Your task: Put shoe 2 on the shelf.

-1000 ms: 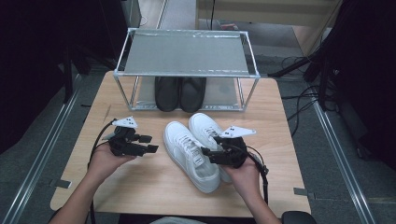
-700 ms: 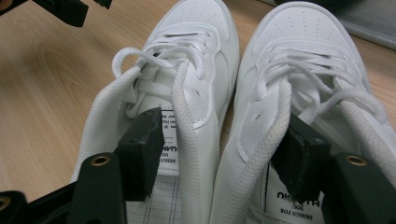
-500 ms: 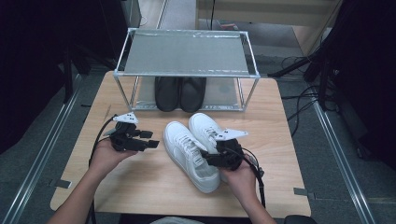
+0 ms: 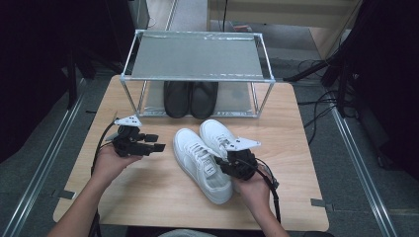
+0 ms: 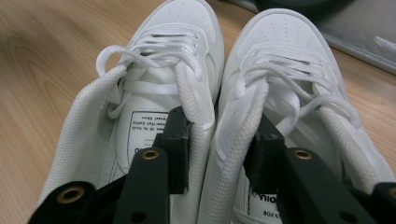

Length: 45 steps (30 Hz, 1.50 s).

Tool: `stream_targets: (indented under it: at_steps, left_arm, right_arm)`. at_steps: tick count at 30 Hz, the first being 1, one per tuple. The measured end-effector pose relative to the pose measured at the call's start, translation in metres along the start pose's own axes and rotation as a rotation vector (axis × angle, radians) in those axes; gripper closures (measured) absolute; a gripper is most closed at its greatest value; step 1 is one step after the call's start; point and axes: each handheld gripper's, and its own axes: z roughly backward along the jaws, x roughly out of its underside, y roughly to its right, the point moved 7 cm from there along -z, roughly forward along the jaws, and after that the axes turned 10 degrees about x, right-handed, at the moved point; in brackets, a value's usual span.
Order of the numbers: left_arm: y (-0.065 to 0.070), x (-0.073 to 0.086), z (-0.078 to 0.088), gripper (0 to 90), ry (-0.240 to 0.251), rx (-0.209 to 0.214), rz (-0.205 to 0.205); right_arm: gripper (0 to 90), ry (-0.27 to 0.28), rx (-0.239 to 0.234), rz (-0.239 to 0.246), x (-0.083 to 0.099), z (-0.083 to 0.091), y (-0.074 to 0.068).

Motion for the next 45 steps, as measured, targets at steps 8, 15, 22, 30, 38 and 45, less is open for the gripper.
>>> stream_targets:
  at_steps: [8,15,22,30,38,45]
  left_arm:
    - [-0.004,0.004,0.006,42.7,-0.017,-0.015,0.000]
    - [-0.009,0.010,0.012,40.7,-0.011,-0.024,0.018]
    - [-0.008,0.016,0.016,40.3,-0.012,-0.038,0.019]
    - [-0.005,0.023,0.025,39.8,0.001,-0.057,0.024]
    - [-0.007,0.030,0.035,39.9,0.022,-0.075,0.048]
    - [-0.011,0.039,0.049,39.6,0.045,-0.099,0.075]
  right_arm:
    - [73.0,0.003,0.001,-0.005,0.000,0.001,0.000]
    - [74.3,-0.010,-0.026,-0.029,-0.002,0.002,0.003]
    - [75.1,-0.023,-0.060,-0.047,-0.003,0.001,0.007]
    - [75.5,-0.027,-0.091,-0.037,-0.006,0.000,0.013]
    - [76.2,-0.032,-0.097,-0.025,-0.013,-0.001,0.014]
    - [76.5,-0.028,-0.134,0.001,-0.022,0.001,0.013]
